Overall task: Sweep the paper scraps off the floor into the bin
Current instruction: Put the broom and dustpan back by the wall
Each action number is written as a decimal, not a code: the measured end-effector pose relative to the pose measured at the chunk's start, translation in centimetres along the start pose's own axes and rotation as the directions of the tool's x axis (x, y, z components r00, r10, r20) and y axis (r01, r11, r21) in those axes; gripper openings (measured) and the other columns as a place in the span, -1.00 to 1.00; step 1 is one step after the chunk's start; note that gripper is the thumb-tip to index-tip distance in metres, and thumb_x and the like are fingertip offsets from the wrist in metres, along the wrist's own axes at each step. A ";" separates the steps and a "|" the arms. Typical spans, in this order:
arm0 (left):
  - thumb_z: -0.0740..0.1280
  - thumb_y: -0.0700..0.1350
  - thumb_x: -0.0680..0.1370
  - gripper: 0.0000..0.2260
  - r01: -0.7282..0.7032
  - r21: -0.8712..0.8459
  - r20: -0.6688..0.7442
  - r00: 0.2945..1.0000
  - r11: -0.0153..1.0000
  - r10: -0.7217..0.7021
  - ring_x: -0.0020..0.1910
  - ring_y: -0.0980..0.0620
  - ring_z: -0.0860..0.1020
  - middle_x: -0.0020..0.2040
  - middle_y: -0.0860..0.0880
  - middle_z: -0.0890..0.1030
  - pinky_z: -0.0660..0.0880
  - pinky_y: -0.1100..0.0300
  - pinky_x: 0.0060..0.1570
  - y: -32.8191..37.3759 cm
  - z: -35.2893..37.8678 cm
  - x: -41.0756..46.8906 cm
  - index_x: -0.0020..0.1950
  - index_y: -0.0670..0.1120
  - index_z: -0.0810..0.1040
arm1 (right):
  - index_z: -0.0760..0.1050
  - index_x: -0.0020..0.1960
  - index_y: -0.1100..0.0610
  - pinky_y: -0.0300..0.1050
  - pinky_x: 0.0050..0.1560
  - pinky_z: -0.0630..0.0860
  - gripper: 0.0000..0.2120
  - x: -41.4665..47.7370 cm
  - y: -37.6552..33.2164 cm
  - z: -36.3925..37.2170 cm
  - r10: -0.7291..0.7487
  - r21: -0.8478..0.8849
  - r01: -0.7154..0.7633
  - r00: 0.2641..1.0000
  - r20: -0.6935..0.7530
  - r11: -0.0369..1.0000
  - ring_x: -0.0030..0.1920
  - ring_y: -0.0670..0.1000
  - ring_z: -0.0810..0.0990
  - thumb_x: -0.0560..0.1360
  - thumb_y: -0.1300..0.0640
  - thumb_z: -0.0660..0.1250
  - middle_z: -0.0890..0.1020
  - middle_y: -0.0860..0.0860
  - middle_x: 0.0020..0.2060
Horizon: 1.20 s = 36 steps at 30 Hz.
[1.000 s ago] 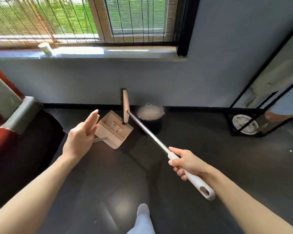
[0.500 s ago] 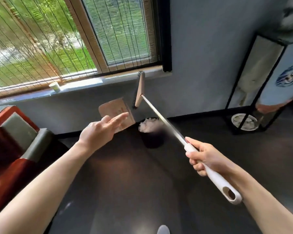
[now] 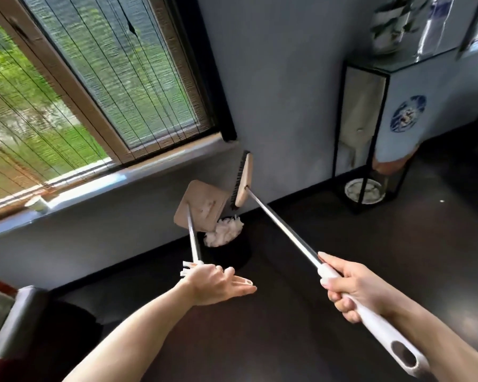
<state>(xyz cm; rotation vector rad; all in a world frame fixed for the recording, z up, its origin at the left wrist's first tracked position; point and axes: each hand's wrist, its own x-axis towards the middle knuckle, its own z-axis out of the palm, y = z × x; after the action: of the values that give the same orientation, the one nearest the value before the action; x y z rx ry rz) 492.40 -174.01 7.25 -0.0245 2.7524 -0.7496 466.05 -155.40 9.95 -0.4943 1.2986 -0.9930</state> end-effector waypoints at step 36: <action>0.24 -0.12 0.59 -0.55 0.681 -0.395 -0.209 0.587 0.616 -0.782 -0.33 -0.10 0.55 -0.11 -0.08 0.59 0.61 -0.03 -0.29 -6.4 -5.0 -20.0 0.47 0.14 0.29 | 0.28 0.11 0.11 -0.07 -0.27 0.54 -0.47 1.7 -13.0 13.1 -0.473 0.096 0.469 0.820 0.322 0.878 -0.34 0.07 0.59 0.53 -0.35 -0.03 0.59 0.08 -0.40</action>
<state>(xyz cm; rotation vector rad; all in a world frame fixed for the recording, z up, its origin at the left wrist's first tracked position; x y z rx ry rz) 509.76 -175.22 19.95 -1.3191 3.1489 -0.5556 474.16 -166.41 22.49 -0.9672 0.8707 -1.2587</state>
